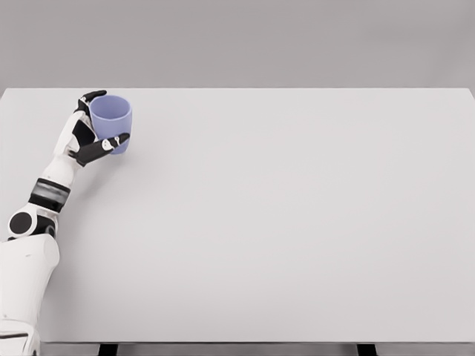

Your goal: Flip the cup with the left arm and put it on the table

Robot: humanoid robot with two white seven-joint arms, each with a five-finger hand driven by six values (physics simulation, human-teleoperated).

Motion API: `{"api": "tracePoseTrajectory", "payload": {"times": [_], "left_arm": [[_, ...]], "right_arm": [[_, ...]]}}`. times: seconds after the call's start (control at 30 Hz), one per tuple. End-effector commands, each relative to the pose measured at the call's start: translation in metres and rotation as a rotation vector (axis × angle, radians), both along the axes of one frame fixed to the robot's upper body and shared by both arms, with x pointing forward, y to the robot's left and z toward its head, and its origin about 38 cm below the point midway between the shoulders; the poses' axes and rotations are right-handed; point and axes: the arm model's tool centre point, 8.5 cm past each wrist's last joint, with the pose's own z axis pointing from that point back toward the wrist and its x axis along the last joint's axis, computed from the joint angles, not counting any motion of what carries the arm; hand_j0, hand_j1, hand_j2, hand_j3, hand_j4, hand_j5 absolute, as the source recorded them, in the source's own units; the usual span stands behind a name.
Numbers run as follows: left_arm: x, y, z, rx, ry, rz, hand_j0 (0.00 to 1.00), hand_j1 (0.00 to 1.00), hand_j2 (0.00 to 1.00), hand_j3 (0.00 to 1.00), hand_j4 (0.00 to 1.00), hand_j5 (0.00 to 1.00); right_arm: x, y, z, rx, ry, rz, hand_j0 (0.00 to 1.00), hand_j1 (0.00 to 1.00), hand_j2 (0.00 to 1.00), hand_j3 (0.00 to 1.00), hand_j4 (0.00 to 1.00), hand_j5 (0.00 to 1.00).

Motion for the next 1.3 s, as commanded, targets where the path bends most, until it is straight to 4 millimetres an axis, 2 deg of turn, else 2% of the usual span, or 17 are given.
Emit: {"api": "tracePoseTrajectory", "payload": {"times": [0.0, 0.27, 0.6, 0.67, 0.73, 0.9, 1.1, 1.27], "left_arm": [[0.0002, 0.0011, 0.0013, 0.002, -0.002, 0.001, 0.35, 0.35, 0.35, 0.35, 0.35, 0.35], [0.0093, -0.0002, -0.0011, -0.055, 0.151, -0.027, 0.36, 0.36, 0.36, 0.36, 0.36, 0.36], [0.0062, 0.0003, -0.0051, -0.053, 0.157, -0.026, 0.39, 0.39, 0.39, 0.39, 0.39, 0.39], [0.0054, 0.0002, -0.0052, -0.051, 0.153, -0.026, 0.45, 0.45, 0.45, 0.45, 0.45, 0.45], [0.0064, -0.0021, 0.0028, -0.042, 0.129, -0.036, 0.54, 0.54, 0.54, 0.54, 0.54, 0.54], [0.0065, -0.0022, 0.0035, -0.041, 0.125, -0.036, 0.66, 0.66, 0.66, 0.66, 0.66, 0.66], [0.0065, -0.0022, 0.0037, -0.040, 0.124, -0.036, 0.76, 0.76, 0.76, 0.76, 0.76, 0.76], [0.0065, -0.0022, 0.0036, -0.039, 0.124, -0.036, 0.79, 0.79, 0.79, 0.79, 0.79, 0.79]], "right_arm": [[0.0000, 0.0000, 0.0000, 0.000, 0.000, 0.000, 1.00, 1.00, 1.00, 1.00, 1.00, 1.00], [0.0000, 0.0000, 0.0000, 0.000, 0.000, 0.000, 1.00, 1.00, 1.00, 1.00, 1.00, 1.00], [0.0000, 0.0000, 0.0000, 0.000, 0.000, 0.000, 1.00, 1.00, 1.00, 1.00, 1.00, 1.00], [0.0000, 0.0000, 0.0000, 0.000, 0.000, 0.000, 1.00, 1.00, 1.00, 1.00, 1.00, 1.00], [0.0000, 0.0000, 0.0000, 0.000, 0.000, 0.000, 1.00, 1.00, 1.00, 1.00, 1.00, 1.00], [0.0000, 0.0000, 0.0000, 0.000, 0.000, 0.000, 1.00, 1.00, 1.00, 1.00, 1.00, 1.00], [0.0000, 0.0000, 0.0000, 0.000, 0.000, 0.000, 1.00, 1.00, 1.00, 1.00, 1.00, 1.00], [0.0000, 0.0000, 0.0000, 0.000, 0.000, 0.000, 1.00, 1.00, 1.00, 1.00, 1.00, 1.00]]}}
